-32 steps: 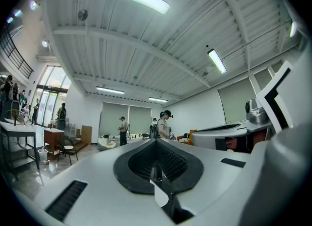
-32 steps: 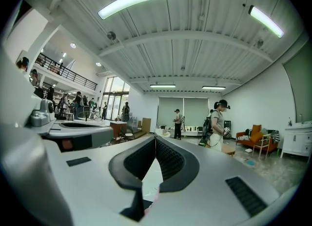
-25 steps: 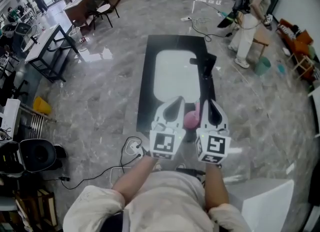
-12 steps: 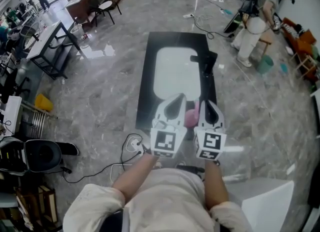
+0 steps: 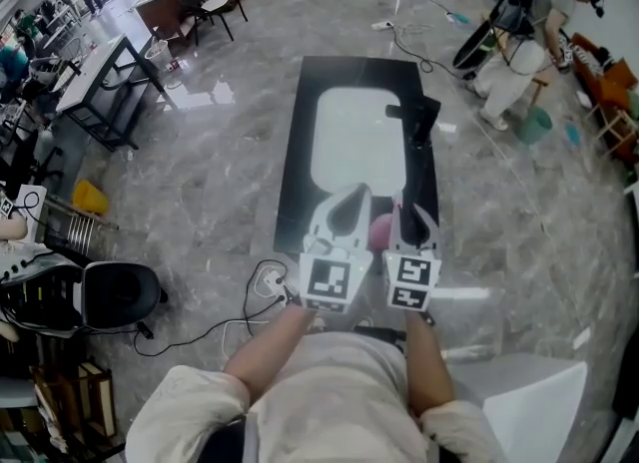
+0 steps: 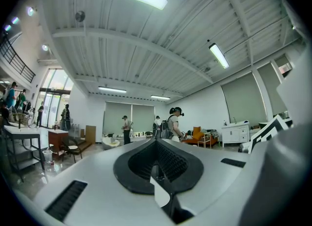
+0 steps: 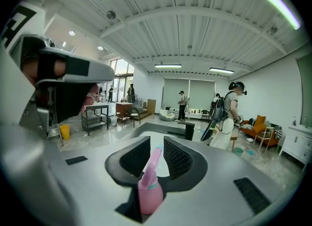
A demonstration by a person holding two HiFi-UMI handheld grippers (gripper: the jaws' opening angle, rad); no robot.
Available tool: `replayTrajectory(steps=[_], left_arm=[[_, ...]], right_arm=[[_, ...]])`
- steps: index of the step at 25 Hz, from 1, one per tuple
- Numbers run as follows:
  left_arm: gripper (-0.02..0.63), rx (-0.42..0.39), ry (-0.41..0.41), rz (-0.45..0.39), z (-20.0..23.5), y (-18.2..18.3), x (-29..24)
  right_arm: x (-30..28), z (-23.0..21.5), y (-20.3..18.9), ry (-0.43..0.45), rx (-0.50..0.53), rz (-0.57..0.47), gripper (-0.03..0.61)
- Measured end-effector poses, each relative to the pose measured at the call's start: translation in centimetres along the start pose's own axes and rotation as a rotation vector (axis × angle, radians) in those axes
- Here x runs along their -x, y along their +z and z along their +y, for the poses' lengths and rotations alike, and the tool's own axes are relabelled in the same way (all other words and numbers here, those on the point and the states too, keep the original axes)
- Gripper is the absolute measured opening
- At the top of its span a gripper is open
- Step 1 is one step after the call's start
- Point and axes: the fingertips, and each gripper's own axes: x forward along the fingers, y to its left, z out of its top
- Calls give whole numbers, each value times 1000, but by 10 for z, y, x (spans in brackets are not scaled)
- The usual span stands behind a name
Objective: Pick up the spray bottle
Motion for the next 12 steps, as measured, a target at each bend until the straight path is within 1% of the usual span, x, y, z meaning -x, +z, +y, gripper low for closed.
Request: replayTrajectory(steps=[7, 12], left_arm=[[2, 2, 11, 16, 5, -3, 1], [2, -15, 15, 17, 9, -4, 1]], right_arm=[[-15, 8, -21, 26, -6, 61, 120], [-22, 10, -31, 13, -12, 92, 120]])
